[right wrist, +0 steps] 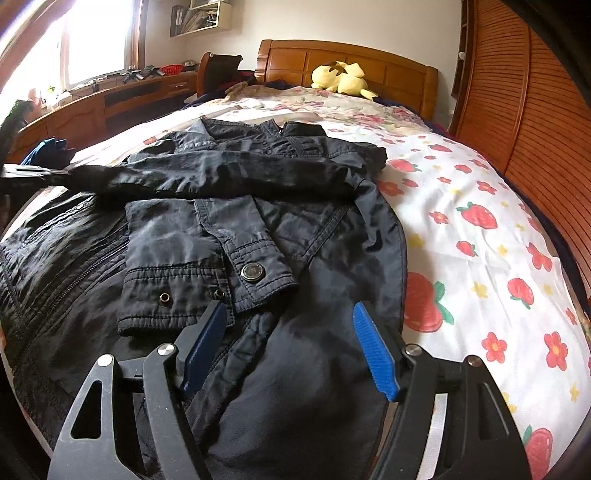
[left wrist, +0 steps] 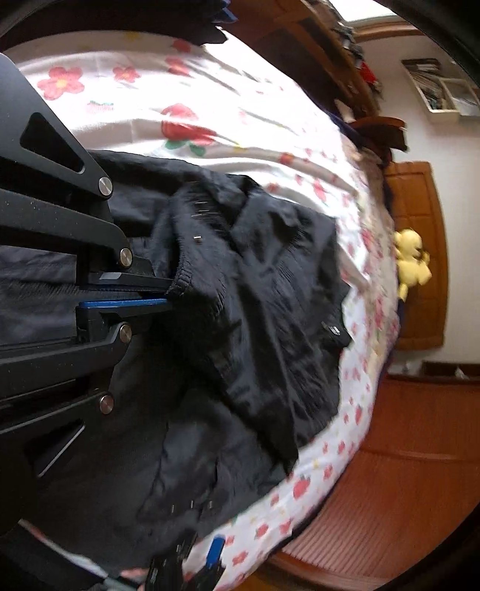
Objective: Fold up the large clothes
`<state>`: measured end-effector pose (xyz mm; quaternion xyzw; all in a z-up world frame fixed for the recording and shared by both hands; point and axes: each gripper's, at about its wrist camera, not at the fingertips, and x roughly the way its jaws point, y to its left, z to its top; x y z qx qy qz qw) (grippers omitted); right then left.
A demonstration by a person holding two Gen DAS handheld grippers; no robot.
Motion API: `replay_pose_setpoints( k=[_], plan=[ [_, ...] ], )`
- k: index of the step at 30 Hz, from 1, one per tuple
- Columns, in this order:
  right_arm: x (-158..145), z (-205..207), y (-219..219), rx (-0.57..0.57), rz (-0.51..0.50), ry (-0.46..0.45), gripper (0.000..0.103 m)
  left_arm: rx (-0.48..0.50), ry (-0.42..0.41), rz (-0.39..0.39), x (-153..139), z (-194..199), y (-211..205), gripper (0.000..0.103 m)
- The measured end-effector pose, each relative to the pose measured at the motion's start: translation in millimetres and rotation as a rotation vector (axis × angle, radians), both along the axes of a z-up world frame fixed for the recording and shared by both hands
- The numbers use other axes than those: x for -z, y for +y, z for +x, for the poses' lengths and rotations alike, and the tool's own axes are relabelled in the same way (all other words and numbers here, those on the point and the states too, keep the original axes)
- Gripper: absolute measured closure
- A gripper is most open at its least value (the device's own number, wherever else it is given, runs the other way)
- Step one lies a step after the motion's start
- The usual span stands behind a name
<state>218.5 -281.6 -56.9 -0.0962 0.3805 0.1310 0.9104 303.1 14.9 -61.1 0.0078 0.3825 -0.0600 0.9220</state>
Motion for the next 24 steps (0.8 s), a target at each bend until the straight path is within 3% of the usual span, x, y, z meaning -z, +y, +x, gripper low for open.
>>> replay_pose_setpoints(
  k=[7, 11, 14, 18, 24],
  plan=[
    [3, 1, 2, 0.000, -0.008, 0.006, 0.031, 0.034, -0.034, -0.023, -14, -34, -2, 0.098],
    [6, 2, 1, 0.003, -0.005, 0.014, 0.031, 0.013, -0.049, 0.015, -13, -47, 4, 0.095],
    [6, 2, 2, 0.002, -0.007, 0.015, 0.031, 0.011, -0.061, 0.025, -13, -60, 8, 0.086],
    [8, 1, 4, -0.001, -0.015, 0.020, 0.031, 0.000, -0.083, 0.024, -13, -86, 15, 0.066],
    [13, 3, 4, -0.002, -0.020, 0.033, 0.031, -0.057, -0.082, 0.001, -6, -115, 31, 0.061]
  ],
)
